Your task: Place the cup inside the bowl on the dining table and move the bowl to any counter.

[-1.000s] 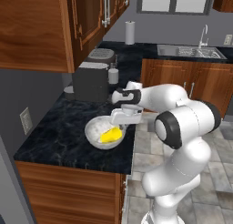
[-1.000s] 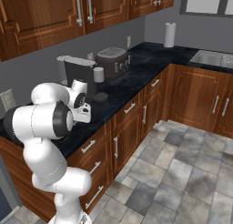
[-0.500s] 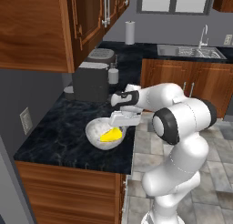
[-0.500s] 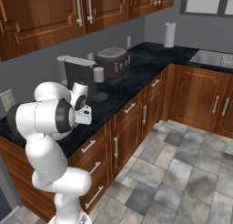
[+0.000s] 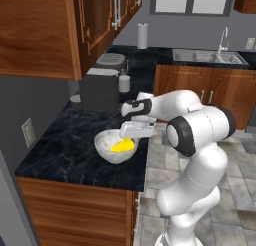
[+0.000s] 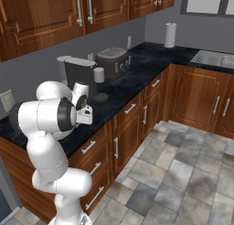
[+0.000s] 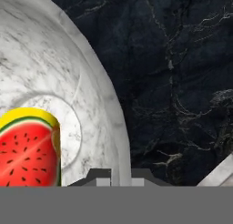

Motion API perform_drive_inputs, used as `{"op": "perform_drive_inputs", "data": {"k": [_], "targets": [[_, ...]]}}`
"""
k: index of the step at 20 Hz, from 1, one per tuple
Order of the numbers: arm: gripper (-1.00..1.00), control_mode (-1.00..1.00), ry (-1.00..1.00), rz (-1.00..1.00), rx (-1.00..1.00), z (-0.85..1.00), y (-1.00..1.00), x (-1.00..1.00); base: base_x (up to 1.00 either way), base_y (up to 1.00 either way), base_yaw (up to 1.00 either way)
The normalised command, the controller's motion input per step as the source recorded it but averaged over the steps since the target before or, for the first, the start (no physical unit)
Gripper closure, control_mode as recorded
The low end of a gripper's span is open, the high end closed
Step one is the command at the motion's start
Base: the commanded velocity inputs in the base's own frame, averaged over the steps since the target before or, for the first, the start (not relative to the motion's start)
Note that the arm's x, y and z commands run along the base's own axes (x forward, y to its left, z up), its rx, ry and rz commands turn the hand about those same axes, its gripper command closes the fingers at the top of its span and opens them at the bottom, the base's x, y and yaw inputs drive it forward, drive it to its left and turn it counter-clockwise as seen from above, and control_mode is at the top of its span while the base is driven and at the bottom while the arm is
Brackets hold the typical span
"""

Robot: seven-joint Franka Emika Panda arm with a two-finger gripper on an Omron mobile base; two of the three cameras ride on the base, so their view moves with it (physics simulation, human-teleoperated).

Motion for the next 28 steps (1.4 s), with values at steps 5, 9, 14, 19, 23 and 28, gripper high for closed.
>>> {"op": "perform_drive_inputs", "data": {"k": [5,9,14,19,23,28], "targets": [[-1.0,-1.0,0.0,0.0,0.0,0.0,0.14,0.0,0.0,0.0,0.0],[-1.0,-1.0,0.0,0.0,0.0,0.0,0.1,0.0,0.0,0.0,0.0],[-1.0,-1.0,0.0,0.0,0.0,0.0,0.05,0.0,0.0,0.0,0.0],[-1.0,-1.0,0.0,0.0,0.0,0.11,0.01,0.0,0.0,0.0,0.0],[-1.0,-1.0,0.0,0.0,0.0,0.27,0.0,-0.01,0.0,0.0,0.0],[-1.0,-1.0,0.0,0.0,0.0,0.3,0.0,-0.04,0.0,0.0,0.0]]}}
